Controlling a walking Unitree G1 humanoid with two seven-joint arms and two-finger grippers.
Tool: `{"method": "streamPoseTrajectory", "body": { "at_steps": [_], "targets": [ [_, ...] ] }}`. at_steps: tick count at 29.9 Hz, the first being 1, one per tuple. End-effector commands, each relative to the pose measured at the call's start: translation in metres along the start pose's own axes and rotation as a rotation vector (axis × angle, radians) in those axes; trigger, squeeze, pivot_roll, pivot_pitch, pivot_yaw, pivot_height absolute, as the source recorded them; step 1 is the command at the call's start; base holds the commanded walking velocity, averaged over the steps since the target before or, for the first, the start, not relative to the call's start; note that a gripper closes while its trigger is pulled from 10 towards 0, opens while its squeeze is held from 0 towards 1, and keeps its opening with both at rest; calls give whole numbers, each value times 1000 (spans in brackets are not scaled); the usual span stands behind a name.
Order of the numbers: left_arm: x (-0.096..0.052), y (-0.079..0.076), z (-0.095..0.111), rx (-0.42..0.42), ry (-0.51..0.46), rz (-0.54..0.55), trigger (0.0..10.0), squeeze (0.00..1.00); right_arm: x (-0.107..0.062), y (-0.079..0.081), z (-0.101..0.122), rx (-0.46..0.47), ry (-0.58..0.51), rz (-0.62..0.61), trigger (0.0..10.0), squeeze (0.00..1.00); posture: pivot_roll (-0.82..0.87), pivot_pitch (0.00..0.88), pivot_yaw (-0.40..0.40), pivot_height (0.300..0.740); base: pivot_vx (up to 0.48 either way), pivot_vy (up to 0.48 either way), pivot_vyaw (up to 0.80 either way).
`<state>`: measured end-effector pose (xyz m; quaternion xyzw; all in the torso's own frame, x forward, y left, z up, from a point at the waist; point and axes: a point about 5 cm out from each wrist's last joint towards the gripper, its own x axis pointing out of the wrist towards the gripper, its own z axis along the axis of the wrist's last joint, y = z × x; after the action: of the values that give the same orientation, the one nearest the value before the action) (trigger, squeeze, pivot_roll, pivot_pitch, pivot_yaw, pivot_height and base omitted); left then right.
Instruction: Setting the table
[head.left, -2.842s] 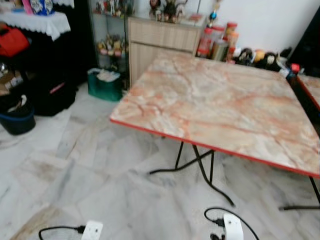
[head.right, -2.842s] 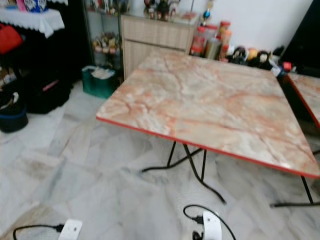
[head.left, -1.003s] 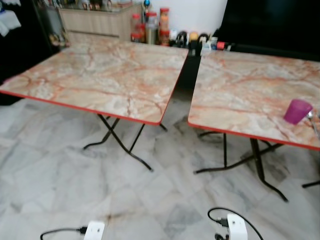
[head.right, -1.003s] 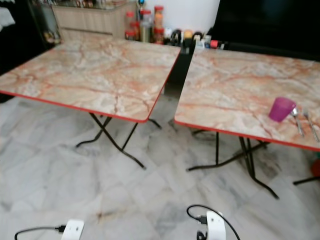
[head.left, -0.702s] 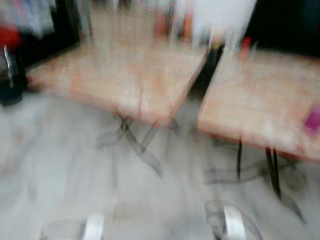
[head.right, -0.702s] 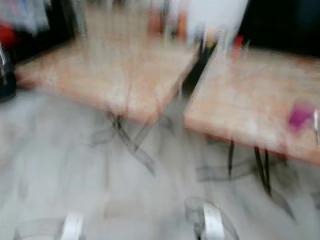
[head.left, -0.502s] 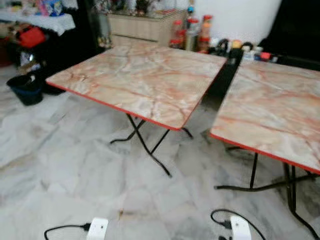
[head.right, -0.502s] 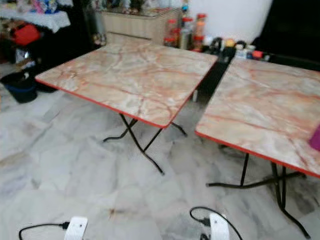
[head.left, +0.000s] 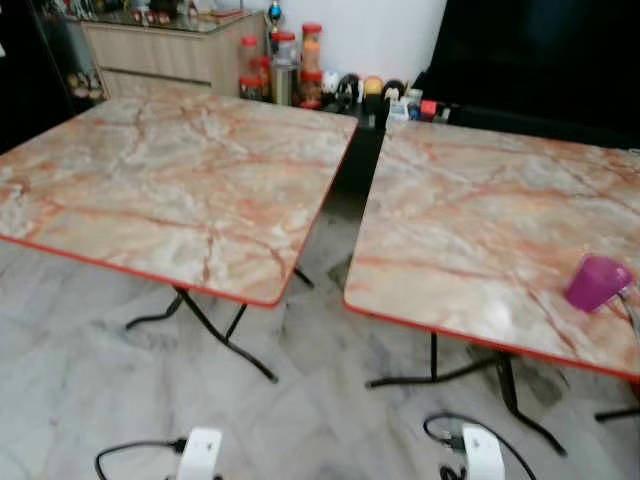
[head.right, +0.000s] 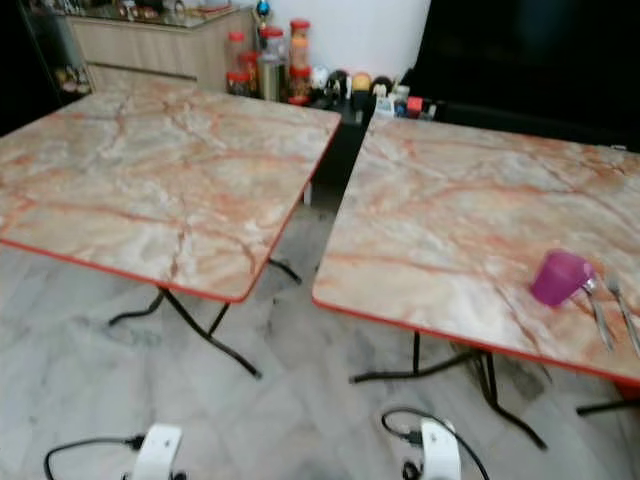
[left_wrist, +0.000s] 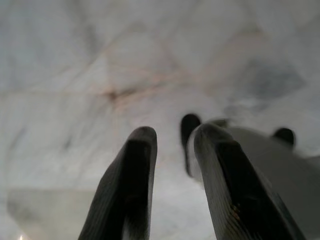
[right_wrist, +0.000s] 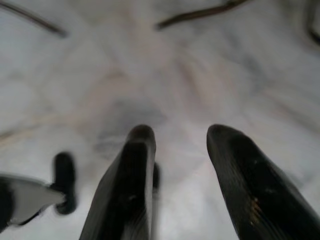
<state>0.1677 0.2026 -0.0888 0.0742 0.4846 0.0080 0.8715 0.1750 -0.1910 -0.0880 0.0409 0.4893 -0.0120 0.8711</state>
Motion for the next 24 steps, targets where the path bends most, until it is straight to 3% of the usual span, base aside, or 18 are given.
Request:
{"method": "streamPoseTrajectory", "body": {
  "at_steps": [1,8,24],
  "targets": [
    [1,-10,2,-8,-2,-25,10000,0,-3,-11,-6,7,17,-31,10000,0,62,0,-51,740,0,0,0],
    [1,-11,3,20,-6,-28,10000,0,-3,-12,-6,8,13,-32,10000,0,62,0,-54,740,0,0,0],
    [-1,-7,-7,33,21,-24,10000,0,-3,-11,-6,11,12,-34,10000,0,54,0,-51,740,0,-269,0]
  ]
}}
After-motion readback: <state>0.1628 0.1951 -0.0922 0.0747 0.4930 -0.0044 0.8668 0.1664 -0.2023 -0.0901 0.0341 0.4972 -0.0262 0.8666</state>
